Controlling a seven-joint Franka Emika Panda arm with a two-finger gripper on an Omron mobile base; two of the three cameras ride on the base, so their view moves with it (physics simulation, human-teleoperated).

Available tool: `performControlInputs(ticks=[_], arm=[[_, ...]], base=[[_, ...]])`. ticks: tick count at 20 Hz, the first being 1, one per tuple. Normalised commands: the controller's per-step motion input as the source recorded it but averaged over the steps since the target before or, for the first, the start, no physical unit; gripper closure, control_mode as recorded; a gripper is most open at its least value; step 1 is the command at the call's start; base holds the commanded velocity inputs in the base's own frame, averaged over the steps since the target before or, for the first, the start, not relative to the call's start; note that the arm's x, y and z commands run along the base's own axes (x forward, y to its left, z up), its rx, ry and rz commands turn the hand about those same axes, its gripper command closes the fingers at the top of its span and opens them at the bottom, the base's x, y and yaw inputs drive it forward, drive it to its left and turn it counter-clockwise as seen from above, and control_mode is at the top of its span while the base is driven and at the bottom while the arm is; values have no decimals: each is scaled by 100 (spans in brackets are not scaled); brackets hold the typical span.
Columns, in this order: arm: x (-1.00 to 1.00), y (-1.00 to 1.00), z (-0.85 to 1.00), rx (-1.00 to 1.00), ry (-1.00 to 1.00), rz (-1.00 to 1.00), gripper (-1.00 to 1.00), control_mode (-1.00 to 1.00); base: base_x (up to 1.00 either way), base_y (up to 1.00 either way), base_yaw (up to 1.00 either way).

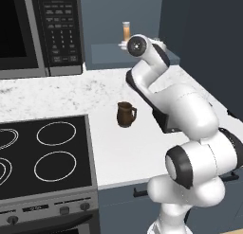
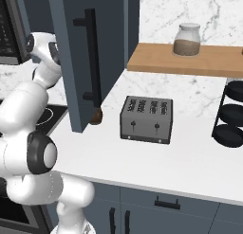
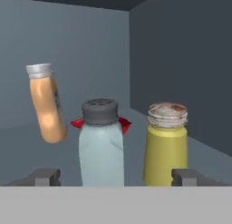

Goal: Put the shaker and condiment bottle from the counter next to their counterparts in the cabinet.

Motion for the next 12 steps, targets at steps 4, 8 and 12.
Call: performControlInputs(ticks=[4,8,12], arm=[[-74,23,17,0,0,1,-100,-100],[-94,30,31,0,0,0,-100,-100],[-100,25,30,0,-1,0,-100,-100]], base=[[0,0,0],[0,0,0],[0,0,0]])
